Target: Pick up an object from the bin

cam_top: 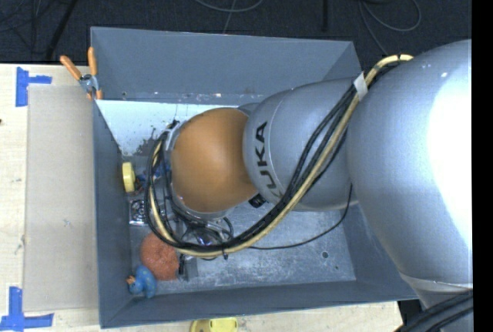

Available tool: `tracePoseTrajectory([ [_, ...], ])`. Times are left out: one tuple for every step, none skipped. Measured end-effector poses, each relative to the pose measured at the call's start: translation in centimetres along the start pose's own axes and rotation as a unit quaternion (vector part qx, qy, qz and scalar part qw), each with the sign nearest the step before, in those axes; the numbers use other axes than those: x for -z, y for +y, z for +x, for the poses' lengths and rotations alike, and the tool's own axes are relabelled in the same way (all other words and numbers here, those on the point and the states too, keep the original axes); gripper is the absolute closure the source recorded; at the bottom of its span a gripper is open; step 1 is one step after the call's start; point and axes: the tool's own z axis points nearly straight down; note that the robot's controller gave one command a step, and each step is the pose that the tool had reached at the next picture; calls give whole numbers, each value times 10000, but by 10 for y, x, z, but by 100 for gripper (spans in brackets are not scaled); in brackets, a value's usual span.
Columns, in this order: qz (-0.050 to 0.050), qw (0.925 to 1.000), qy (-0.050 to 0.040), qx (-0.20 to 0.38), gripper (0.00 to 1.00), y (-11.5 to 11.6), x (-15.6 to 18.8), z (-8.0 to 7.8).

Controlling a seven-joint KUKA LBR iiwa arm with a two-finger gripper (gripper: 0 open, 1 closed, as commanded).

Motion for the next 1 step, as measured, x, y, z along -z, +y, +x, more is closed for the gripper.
tracePoseTrajectory([
  [-4, 9802, 4, -1982, 100, 7, -23, 4],
])
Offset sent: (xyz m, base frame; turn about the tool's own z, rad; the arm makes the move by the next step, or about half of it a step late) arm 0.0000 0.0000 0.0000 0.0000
